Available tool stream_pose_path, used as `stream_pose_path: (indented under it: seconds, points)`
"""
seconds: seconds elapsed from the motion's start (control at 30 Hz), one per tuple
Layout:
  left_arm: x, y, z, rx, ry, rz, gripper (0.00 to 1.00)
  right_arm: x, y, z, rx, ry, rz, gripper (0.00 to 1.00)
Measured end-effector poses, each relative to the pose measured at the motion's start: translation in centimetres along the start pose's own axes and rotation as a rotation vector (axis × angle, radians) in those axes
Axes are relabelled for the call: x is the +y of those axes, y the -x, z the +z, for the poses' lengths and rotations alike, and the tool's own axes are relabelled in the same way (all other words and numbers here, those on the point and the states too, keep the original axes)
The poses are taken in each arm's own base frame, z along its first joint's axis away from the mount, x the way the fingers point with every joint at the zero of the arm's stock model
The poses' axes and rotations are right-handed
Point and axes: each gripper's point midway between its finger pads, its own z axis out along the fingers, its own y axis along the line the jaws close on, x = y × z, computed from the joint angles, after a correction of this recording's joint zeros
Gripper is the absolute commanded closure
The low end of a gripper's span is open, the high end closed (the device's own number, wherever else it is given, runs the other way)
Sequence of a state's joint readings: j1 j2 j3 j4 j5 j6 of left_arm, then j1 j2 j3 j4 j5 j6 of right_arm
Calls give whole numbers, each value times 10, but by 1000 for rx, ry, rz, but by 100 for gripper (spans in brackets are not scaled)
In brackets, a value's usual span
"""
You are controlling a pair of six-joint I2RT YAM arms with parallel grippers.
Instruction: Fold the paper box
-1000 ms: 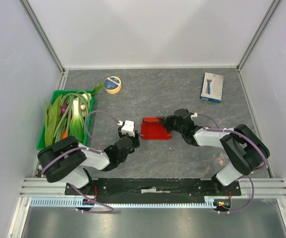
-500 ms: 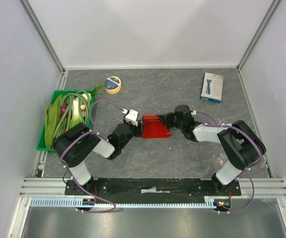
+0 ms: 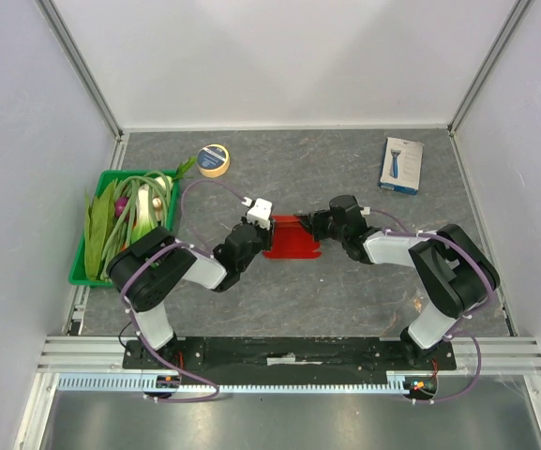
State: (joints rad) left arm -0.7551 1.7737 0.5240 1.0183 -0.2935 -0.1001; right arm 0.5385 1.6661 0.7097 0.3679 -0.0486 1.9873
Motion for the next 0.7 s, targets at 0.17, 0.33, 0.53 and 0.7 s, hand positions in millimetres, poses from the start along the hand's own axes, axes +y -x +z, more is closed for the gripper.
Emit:
stream_pose_path:
  seconds: [0.17,0.33,0.53,0.7]
  points:
    - [4,5,17,57,78,19,57,5,6,2,-21,11,17,100]
    - [9,4,28,110,150,23,51,10,15,3,-55,25,26,100]
    - [6,-3,27,141,156,23,79,9,12,3,-48,21,23,97]
    - [4,-3,26,141,157,35,97,8,9,3,-35,20,19,80]
